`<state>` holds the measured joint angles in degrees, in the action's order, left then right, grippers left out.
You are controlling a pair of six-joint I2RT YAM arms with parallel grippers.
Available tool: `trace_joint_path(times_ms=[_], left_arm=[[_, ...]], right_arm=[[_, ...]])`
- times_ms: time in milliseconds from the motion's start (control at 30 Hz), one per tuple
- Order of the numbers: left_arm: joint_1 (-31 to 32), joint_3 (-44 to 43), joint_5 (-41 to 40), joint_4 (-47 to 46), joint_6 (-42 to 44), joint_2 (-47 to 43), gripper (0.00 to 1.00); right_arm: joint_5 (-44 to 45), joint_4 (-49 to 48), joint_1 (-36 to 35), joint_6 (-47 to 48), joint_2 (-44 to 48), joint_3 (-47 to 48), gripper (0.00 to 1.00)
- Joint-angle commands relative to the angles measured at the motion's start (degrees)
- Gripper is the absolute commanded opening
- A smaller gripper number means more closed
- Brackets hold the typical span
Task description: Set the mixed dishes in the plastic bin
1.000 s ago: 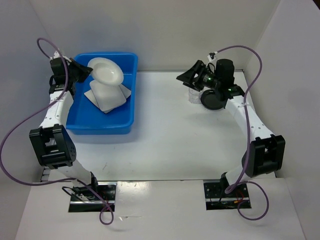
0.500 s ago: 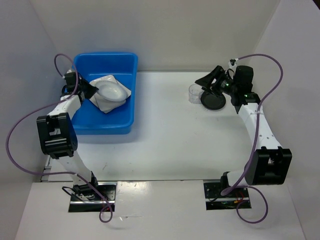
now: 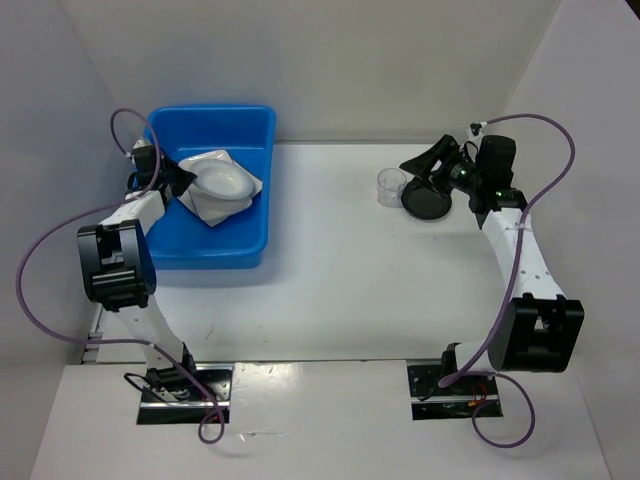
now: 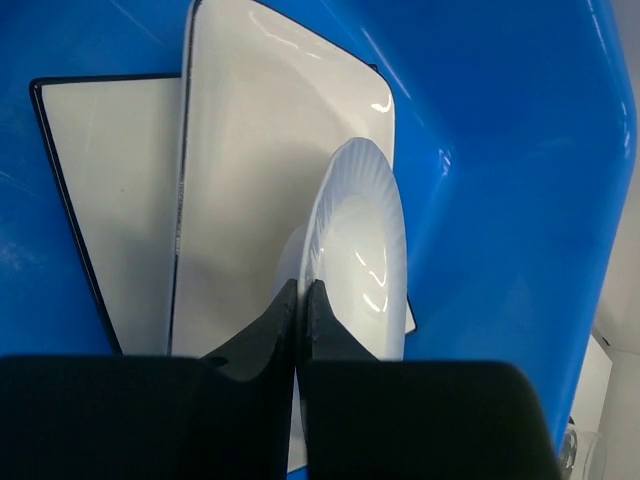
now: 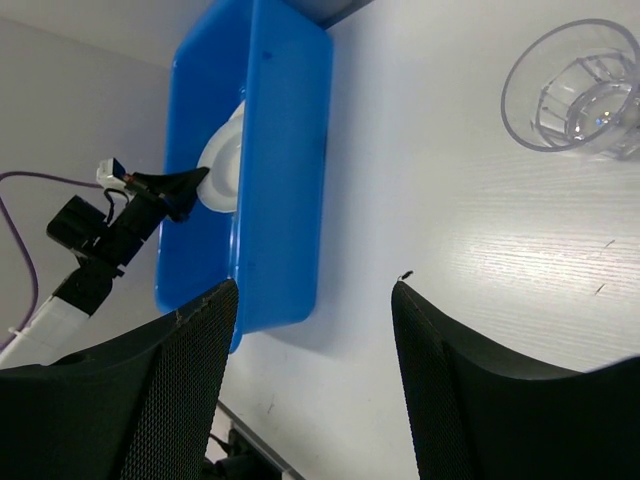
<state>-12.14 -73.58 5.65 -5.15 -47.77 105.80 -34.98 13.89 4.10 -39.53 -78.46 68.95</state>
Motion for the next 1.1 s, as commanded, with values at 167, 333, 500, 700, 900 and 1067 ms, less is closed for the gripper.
trace_joint_path(times_ms=[167, 333, 500, 700, 900, 1067], left_arm=[[-0.3, 1.3, -4.9, 0.2, 3.6, 4.5, 0.15], [-0.3, 1.3, -4.9, 0.2, 3.6, 5.6, 0.18], [-0.3, 1.3, -5.5, 0.2, 4.7, 6.1, 0.31], [-0.3, 1.3, -6.1, 0.2, 5.8, 6.6, 0.40], [-0.3, 0.7, -6.1, -0.4, 7.8, 3.6, 0.95], [-0.3, -3.8, -4.1, 0.1, 14.4, -1.9, 1.00]], right_arm=[[-0.8, 0.7, 2.6, 0.9, 2.3, -1.4, 0.69], [-0.8, 0.7, 3.8, 0.4, 2.8, -1.9, 0.69], [-0.8, 0.7, 4.3, 0.4, 2.8, -3.7, 0.69], [-0.8, 0.7, 4.9, 0.4, 2.3, -4.9, 0.69], [5.5, 3.4, 6.8, -0.6, 1.7, -4.9, 0.74], [12.3, 7.3, 6.8, 0.1, -2.1, -4.2, 0.75]])
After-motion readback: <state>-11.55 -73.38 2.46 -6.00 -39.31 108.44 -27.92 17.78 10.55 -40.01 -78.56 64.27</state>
